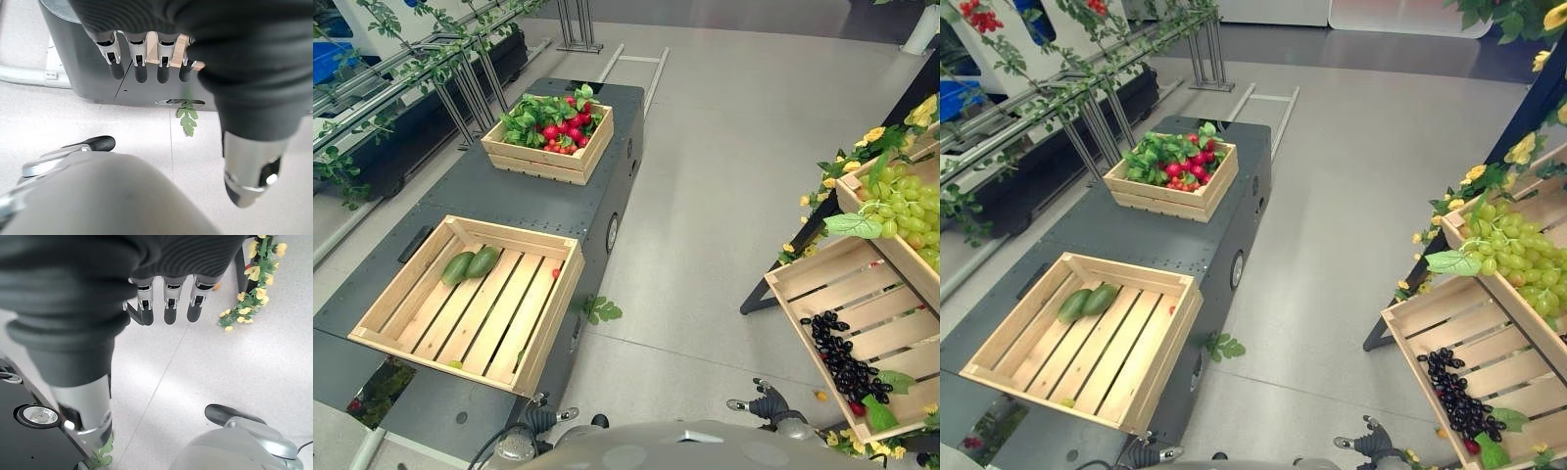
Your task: Pick up the fruits from the basket on one side to the basket on the other side
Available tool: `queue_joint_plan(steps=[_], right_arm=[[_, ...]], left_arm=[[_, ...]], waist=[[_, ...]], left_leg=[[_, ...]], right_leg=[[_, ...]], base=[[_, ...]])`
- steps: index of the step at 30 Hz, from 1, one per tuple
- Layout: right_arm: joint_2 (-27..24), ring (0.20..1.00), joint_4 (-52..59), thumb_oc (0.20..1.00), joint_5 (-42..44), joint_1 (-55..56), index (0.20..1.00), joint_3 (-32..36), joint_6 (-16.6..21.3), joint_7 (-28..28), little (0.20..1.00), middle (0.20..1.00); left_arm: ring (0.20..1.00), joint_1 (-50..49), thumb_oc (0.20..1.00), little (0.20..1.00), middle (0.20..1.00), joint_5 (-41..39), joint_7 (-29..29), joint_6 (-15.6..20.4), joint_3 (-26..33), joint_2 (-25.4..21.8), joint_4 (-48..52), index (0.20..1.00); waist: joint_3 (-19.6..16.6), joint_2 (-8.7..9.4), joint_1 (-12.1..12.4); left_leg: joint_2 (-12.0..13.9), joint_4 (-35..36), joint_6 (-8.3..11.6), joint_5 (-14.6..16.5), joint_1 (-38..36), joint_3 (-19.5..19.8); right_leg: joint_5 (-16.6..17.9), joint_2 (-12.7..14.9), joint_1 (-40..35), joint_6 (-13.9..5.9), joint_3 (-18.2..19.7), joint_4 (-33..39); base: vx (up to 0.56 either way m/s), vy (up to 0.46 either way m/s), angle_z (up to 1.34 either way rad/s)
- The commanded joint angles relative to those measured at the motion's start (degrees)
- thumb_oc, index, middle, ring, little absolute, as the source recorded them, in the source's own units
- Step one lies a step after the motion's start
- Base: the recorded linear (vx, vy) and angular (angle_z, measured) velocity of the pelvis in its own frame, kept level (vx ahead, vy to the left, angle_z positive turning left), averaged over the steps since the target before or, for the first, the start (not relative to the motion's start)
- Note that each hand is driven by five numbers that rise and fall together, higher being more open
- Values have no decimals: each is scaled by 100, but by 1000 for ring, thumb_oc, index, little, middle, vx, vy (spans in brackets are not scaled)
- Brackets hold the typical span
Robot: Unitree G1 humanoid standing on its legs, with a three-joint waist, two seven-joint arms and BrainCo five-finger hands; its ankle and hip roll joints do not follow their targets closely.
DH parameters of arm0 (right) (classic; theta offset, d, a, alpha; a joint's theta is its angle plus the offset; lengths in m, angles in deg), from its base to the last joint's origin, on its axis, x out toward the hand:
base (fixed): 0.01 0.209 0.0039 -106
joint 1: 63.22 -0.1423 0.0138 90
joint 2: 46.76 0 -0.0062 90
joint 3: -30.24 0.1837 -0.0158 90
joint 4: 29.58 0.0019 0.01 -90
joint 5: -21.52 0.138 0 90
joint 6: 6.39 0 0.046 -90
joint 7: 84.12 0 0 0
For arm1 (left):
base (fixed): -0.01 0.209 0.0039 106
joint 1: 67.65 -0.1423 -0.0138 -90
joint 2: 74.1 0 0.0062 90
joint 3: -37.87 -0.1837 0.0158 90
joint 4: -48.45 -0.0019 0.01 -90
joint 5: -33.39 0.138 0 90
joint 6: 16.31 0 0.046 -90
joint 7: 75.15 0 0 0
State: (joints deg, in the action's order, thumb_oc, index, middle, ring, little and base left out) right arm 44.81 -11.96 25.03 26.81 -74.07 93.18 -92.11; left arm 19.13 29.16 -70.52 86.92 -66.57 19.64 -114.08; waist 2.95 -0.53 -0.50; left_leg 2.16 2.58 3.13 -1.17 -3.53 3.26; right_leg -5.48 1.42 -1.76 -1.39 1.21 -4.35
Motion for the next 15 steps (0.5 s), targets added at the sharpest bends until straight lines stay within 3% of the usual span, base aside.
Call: queue_joint_plan(steps=[1, 15], right_arm=[[-28, 1000, 106, 1000, 30, -163, 1000, -222, 53, 20, 1000, 1000], [-17, 1000, 61, 1000, 64, -168, 1000, -205, 68, 68, 1000, 1000]], left_arm=[[1000, 185, 1000, 1000, 1000, -16, 13, 108, 341, -48, -61, 1000], [1000, 130, 1000, 1000, 1000, -155, -57, 116, 451, -52, -92, 1000]], waist=[[24, 377, 91], [-8, 384, 102]], left_leg=[[-336, -131, -297, 391, 24, 260], [-340, -87, -315, 393, -17, 273]], right_leg=[[682, 321, -91, -486, 85, 519], [696, 333, -117, -492, 145, 557]], base=[[0, 0, 0], [-2, 0, -2]])
